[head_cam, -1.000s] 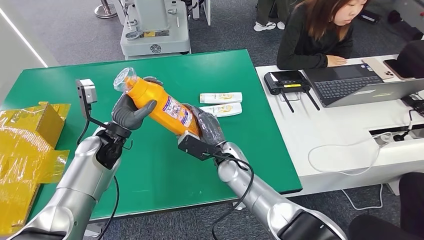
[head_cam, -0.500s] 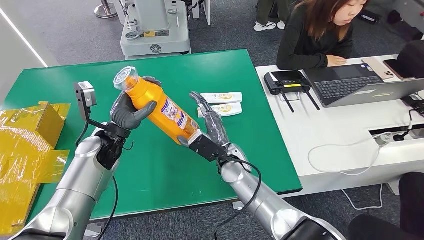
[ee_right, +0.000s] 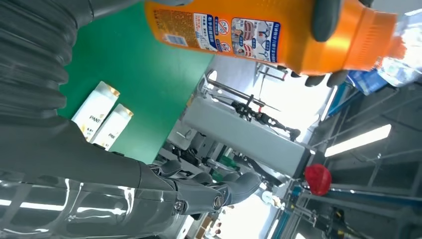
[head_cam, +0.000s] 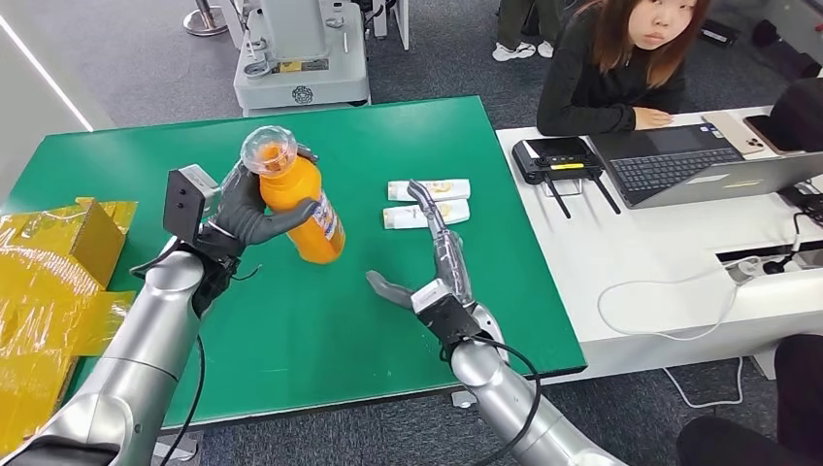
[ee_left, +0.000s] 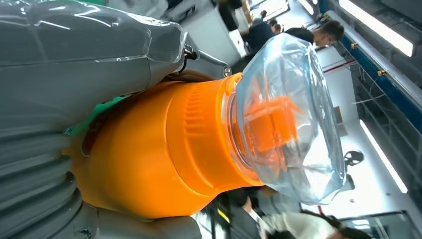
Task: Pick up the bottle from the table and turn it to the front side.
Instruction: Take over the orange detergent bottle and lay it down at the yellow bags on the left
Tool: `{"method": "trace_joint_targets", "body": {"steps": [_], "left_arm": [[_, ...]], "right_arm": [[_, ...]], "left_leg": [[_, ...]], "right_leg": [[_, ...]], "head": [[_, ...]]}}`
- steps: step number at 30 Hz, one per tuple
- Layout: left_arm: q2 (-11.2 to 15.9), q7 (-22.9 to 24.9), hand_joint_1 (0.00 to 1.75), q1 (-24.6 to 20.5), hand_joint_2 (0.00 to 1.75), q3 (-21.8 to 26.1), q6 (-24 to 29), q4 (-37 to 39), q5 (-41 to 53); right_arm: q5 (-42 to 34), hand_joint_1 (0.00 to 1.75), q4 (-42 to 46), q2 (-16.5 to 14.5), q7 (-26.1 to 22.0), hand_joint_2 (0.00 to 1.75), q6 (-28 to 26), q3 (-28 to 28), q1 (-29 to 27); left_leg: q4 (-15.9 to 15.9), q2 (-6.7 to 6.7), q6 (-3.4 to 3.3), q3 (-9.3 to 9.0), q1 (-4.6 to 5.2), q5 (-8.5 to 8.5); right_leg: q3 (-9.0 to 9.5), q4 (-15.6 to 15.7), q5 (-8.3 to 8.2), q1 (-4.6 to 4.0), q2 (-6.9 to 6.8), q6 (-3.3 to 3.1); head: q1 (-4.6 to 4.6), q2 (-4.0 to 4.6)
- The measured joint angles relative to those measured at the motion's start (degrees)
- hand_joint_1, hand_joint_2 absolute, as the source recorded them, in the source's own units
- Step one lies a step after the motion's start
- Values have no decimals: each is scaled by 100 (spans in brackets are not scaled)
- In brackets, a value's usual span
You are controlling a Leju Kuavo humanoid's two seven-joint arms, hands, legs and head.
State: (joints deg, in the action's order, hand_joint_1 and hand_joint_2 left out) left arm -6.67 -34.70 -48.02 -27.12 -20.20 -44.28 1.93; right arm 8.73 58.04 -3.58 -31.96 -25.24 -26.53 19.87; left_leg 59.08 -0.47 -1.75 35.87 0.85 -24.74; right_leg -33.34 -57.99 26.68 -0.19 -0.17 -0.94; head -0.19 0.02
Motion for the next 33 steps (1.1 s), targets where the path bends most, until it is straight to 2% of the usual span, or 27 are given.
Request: {"method": "trace_joint_targets", "body": {"steps": [8, 13, 21, 27, 33], "left_arm": [[236, -185, 175, -395, 175, -267, 1009, 154, 1036], [491, -181, 175, -593, 175, -410, 1707, 263, 1662], [937, 5, 175, -1016, 175, -617, 2427, 411, 2589], [1319, 285, 175, -1302, 175, -780, 3214, 561, 3381], [1734, 507, 175, -1507, 175, -785, 3467, 630, 3666]], "right_arm": [[-94, 0, 882, 300, -71, 175, -97, -3, -629], [-105, 0, 1133, 384, -93, 175, -96, -9, -907], [-131, 0, 1312, 406, -112, 175, -103, -14, -1118], [-83, 0, 1652, 409, -159, 175, -295, 44, -1460], [-88, 0, 2200, 446, -283, 175, -419, 295, -1849]], "left_leg": [[0, 4, 0, 0, 0, 0], [-1, 17, 0, 0, -1, 0], [-1, 17, 2, 0, -2, 1], [-1, 28, 2, 0, -2, 1], [-3, 28, 2, 0, -2, 1]], "right_leg": [[0, 0, 0, 0, 2, 0], [-3, -2, -3, -1, 11, -5], [-5, -5, -5, -2, 12, -8], [-7, -5, -6, -2, 23, -10], [-10, -6, -6, -2, 23, -10]], "head": [[1, 0], [1, 1], [1, 0], [0, 0], [1, 0]]}}
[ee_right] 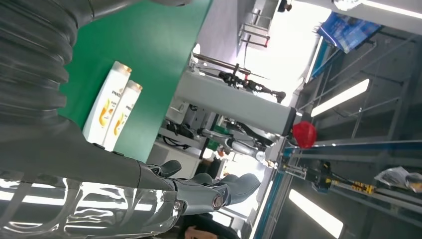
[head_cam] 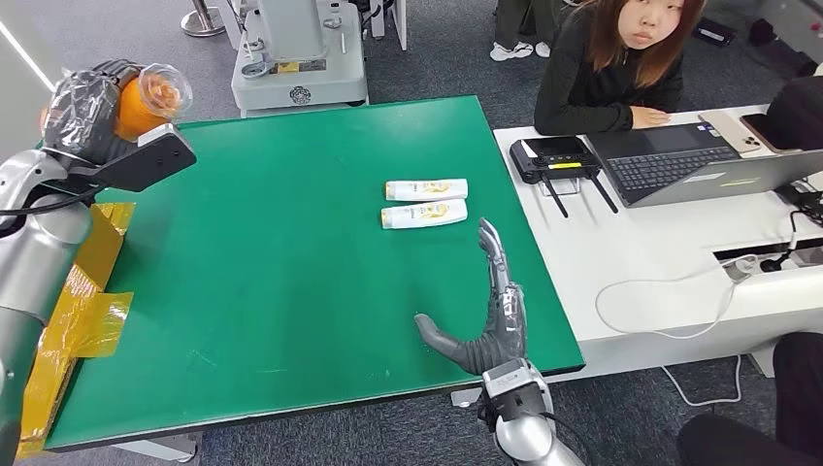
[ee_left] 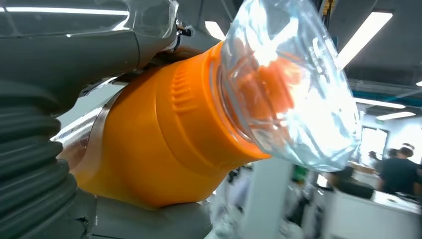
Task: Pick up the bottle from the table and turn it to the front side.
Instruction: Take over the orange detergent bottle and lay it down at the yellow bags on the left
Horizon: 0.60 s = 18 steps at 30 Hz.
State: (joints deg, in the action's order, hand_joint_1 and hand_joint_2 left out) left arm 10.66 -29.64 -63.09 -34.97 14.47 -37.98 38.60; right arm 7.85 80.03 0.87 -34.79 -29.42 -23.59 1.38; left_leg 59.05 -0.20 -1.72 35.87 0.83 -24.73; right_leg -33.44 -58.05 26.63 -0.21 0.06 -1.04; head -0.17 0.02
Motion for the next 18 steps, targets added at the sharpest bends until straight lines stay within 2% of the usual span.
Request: {"method": "trace_joint_targets", "body": {"steps": [8, 18], "left_arm": [[336, 635, 175, -108, 175, -216, 341, 96, 1444], [531, 931, 175, -120, 175, -408, 343, 375, 2049]], "right_arm": [[76, 0, 515, 11, -11, 175, -95, 248, -415], [78, 0, 805, 11, -5, 175, -126, 450, -667]], "left_leg": [[0, 0, 2, 0, -1, 2], [1, 1, 2, 0, 0, 2]], "right_leg": [[1, 0, -1, 0, 0, -2], [2, 0, -3, 0, 0, -3]], "head": [[-2, 1], [-1, 0]]}}
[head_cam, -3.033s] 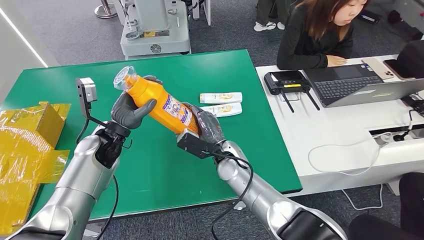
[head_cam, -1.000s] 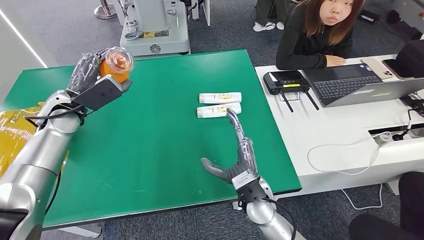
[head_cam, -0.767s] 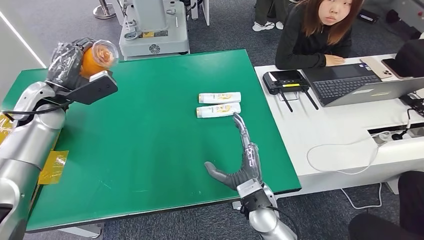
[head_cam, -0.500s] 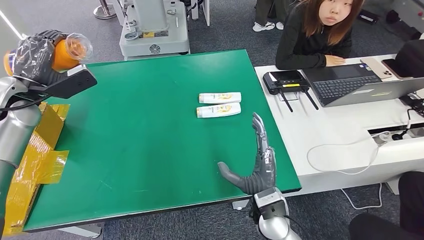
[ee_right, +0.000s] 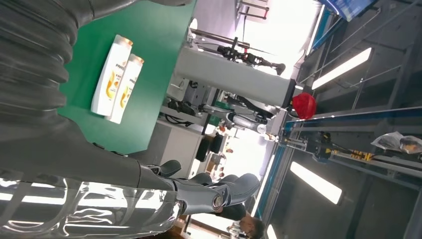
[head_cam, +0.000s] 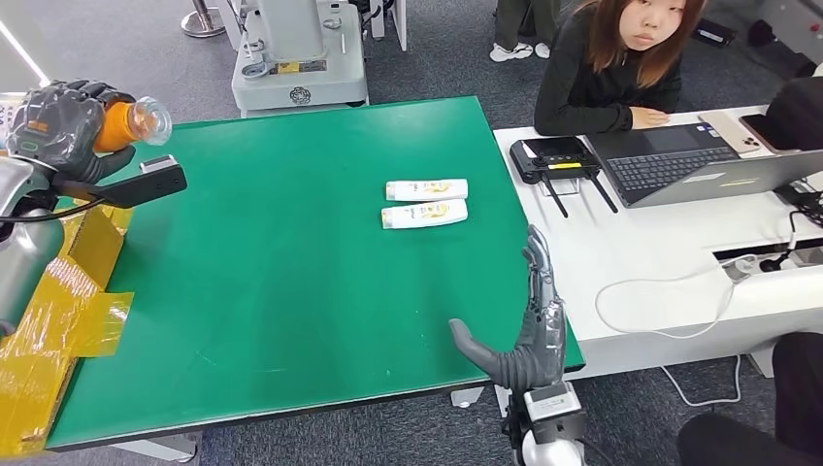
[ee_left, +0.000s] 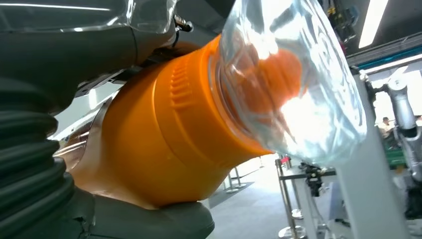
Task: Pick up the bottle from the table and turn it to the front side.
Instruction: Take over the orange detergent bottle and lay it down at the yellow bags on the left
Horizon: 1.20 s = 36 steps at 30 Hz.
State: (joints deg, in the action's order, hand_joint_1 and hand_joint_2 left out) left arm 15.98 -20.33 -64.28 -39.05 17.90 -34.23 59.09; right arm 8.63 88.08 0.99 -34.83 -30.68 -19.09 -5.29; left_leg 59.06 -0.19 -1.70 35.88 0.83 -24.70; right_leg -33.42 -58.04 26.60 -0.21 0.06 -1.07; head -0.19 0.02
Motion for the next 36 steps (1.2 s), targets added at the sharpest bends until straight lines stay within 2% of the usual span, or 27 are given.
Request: {"method": "trace_joint_targets", "body": {"steps": [12, 18, 25, 36], "left_arm": [[311, 275, 175, 182, 175, -64, -20, 228, 400], [364, 369, 175, 215, 175, -64, -187, 273, 483], [439, 392, 175, 223, 175, -64, -335, 293, 505], [746, 315, 175, 313, 175, -36, -537, 299, 405]], "right_arm": [[-12, 0, 233, 32, 75, 175, -65, 165, -271], [27, 0, 383, 65, 215, 175, -79, 249, -352], [18, 0, 510, 83, 267, 175, -151, 349, -501], [126, 0, 692, 81, 356, 175, -32, 533, -654]], "left_leg": [[-1, 1, 1, 0, -2, 0], [0, -2, 1, 1, -2, 1], [0, -1, 1, 1, -2, 1], [-1, 1, 2, 1, -4, 1]], "right_leg": [[-2, 0, 0, -2, 1, 0], [0, 0, 0, -2, -2, 0], [0, 0, 0, -2, -1, -1], [0, -2, 0, -4, 1, -1]], "head": [[1, 1], [-1, 0], [-1, 0], [0, 0]]}}
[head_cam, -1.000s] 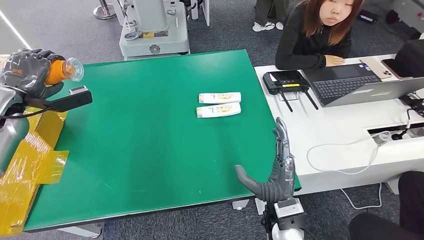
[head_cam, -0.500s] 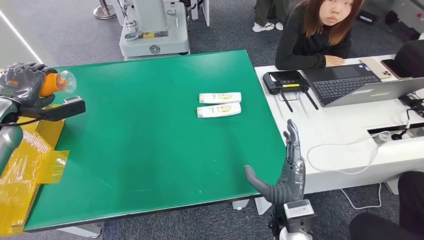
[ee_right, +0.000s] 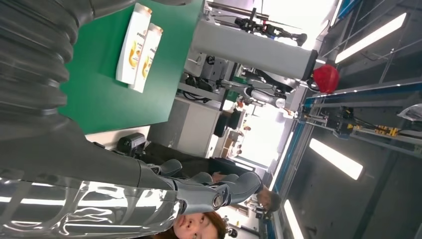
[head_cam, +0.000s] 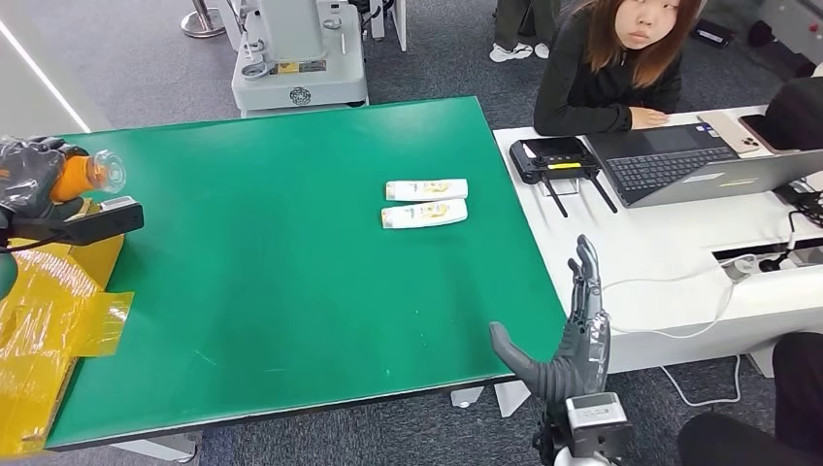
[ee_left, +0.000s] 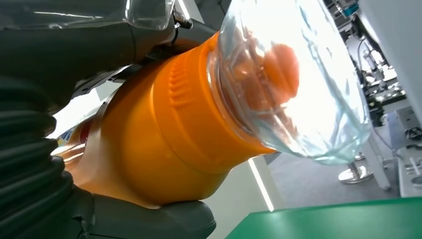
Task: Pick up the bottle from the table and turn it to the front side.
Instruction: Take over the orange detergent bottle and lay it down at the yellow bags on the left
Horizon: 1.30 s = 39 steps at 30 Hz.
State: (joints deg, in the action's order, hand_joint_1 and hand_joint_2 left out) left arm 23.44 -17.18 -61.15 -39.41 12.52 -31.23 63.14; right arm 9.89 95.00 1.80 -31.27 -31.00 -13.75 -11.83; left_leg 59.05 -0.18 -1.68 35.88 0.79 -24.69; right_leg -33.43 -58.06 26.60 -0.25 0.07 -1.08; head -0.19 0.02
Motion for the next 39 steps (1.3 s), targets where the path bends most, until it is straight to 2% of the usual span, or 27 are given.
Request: {"method": "trace_joint_targets", "body": {"steps": [9, 15, 27, 39], "left_arm": [[338, -25, 175, 203, 175, 135, -78, -3, -108], [467, -93, 175, 295, 175, 193, -112, -7, -174], [476, -326, 175, 510, 175, 223, -195, -7, -369], [417, -215, 175, 955, 175, 226, -171, -9, -406]], "right_arm": [[81, 0, -20, -9, -44, 175, 238, 164, -13], [68, 0, -84, -14, -60, 175, 262, 199, 13], [-1, 0, -215, -50, -148, 175, 209, 239, 87], [162, 0, -120, -74, -13, 175, 159, 286, 37]], "left_leg": [[0, -2, 1, 0, 0, 1], [0, -3, 1, 0, 0, 1], [0, -2, 1, 0, 0, 1], [0, -2, 1, 0, -1, 1]], "right_leg": [[0, 0, 0, 0, 0, 0], [0, 0, 0, 0, -1, -1], [1, 0, 0, 1, -1, -1], [0, 1, 0, 0, -1, -1]], "head": [[-1, 0], [-2, 0], [-2, 0], [-1, 0]]}}
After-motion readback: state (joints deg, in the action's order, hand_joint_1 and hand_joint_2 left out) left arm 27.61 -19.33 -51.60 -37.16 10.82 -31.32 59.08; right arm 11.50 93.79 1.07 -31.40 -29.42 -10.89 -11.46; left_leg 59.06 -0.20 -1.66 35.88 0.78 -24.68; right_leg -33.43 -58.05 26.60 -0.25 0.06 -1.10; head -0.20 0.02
